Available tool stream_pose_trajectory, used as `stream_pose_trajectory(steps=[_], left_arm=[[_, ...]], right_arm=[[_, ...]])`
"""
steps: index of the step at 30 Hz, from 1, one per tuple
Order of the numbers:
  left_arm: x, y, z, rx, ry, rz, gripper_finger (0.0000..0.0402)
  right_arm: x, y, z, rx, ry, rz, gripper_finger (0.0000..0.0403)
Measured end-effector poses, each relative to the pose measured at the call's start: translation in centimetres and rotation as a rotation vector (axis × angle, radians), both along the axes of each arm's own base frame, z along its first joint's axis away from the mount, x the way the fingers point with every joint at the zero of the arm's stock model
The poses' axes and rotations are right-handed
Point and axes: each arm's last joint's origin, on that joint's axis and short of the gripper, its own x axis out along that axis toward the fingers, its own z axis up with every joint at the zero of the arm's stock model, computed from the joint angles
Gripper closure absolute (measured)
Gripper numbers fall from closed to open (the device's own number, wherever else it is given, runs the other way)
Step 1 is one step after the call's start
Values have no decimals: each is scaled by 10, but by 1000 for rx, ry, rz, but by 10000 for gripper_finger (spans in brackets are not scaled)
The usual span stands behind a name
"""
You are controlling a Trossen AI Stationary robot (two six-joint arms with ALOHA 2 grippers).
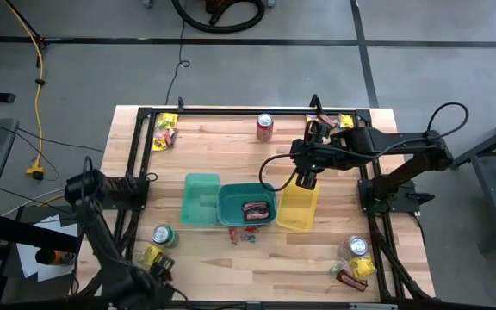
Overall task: Sort candy
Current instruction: Put the chocolate bar into the blue bin
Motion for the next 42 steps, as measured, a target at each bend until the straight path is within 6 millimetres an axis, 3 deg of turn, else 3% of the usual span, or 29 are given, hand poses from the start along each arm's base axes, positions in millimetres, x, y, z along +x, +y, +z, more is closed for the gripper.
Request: stream_pose_trajectory(steps=[4,9,25,30,34,39,42], left_arm=[[2,13,-24,-21,31,58,169],[6,31,-35,-85,11,230,178],[-3,41,-68,-102,-26,329,193],[-2,41,-70,-109,-31,344,203],[-1,38,-69,-139,-41,355,258],[4,38,-69,-168,-29,407,380],[7,43,-62,-201,9,448,388]], right_arm=[[0,0,0,2,-1,-1,183],[0,0,0,16,-11,-22,183],[0,0,0,30,-23,-46,183],[0,0,0,30,-23,-46,183],[0,0,0,30,-23,-46,183],[0,0,0,30,-23,-46,183],[0,0,0,27,-21,-41,183]])
